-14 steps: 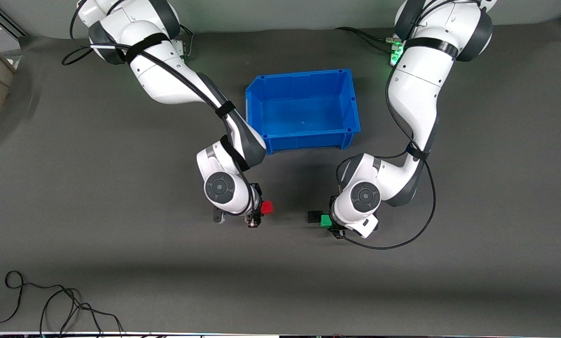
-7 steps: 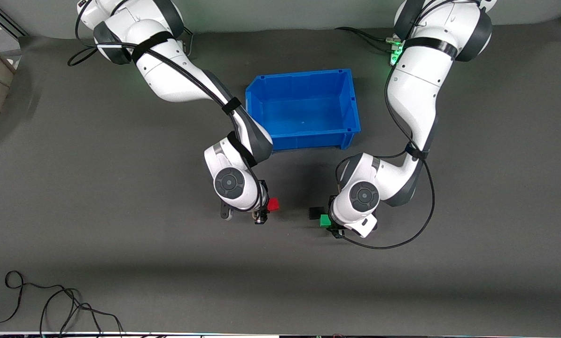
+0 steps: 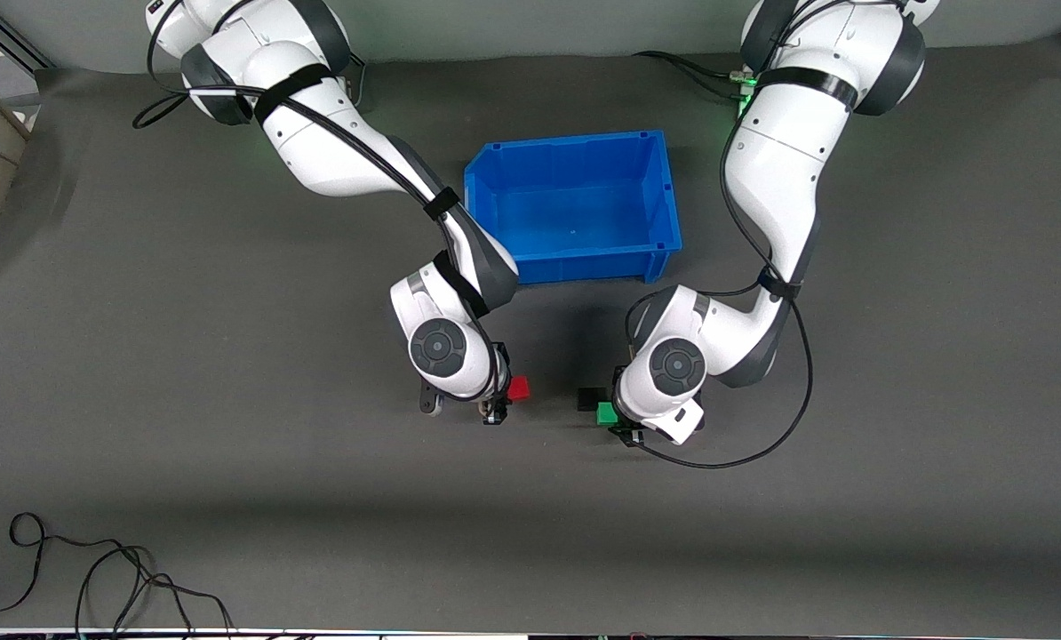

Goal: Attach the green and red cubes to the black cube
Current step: 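Press the red and green cubes against the black cube from opposite sides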

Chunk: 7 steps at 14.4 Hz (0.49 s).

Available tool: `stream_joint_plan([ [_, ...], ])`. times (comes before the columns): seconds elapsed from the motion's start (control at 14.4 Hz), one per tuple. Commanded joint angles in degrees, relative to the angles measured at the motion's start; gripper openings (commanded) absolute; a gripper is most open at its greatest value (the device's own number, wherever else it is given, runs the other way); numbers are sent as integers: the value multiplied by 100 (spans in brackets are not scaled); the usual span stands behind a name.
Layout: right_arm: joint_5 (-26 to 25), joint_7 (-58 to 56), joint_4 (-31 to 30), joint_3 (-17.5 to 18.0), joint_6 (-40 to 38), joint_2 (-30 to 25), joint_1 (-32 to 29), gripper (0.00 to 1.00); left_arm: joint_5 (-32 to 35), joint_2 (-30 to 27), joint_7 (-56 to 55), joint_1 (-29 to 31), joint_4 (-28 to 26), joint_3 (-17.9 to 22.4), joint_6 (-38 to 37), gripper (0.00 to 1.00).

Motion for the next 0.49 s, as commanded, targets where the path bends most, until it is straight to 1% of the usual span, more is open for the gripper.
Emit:
stream_joint_plan([
  [0.0,-101,247,405,-46,5,242,61,0,4,-36,-379,-145,159,66,-97,0],
  [0.21,-110,325,528,-54,5,365,166,0,-13,-27,-581,-207,255,66,-80,0],
  [0.42,-110,431,528,-54,5,365,289,0,-22,25,-687,-295,282,57,17,0],
])
